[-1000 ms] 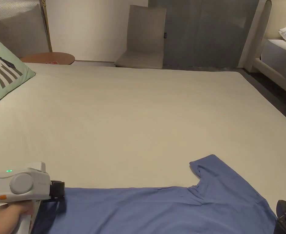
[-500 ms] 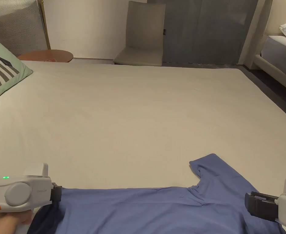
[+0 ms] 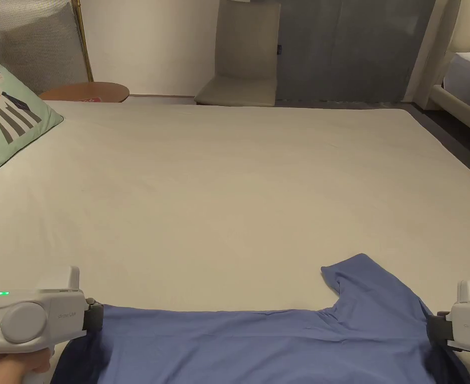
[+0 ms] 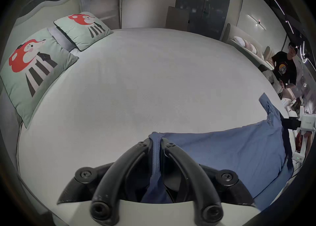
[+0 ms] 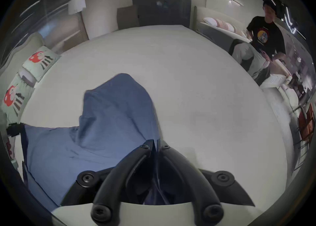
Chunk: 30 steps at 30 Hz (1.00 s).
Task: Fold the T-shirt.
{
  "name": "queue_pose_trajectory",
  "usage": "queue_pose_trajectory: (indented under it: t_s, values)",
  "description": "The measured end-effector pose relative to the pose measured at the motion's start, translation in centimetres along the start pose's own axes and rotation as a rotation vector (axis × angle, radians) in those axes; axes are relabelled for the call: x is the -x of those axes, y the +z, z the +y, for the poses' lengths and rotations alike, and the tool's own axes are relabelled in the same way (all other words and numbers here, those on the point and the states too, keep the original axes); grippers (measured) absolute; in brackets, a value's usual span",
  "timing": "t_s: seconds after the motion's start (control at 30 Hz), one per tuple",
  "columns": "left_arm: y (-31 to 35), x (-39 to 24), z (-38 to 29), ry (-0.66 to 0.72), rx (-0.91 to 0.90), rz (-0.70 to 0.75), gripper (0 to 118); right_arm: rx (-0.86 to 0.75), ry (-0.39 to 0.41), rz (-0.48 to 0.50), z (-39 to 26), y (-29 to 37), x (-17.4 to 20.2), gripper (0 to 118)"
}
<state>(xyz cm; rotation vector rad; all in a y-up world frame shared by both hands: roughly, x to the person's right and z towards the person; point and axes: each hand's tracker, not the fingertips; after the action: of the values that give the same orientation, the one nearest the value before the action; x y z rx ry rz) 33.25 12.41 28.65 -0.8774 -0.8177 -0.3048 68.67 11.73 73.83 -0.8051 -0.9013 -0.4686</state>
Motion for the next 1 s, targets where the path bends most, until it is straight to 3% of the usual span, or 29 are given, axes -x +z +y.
queue_pose_trajectory:
  t_s: [0.1, 0.37, 0.7, 1.0]
  values:
    - [1.3, 0.0, 0.0, 0.012, -0.01, -0.009, 4, -0.035, 0.053, -0.002, 0.3, 2.1, 0.0, 5]
    - [9.0, 0.9, -1.3, 0.021, -0.087, -0.033, 4, -0.144, 0.03, 0.067, -0.9, 11.7, -1.3, 5]
    - [17.9, 3.2, -9.6, 0.08, -0.12, -0.064, 4, -0.18, -0.007, 0.103, -9.6, 21.5, -2.4, 5]
    - [18.8, 4.2, -18.2, 0.105, -0.027, -0.041, 4, -0.107, 0.02, 0.061, -18.2, 23.9, -2.2, 5]
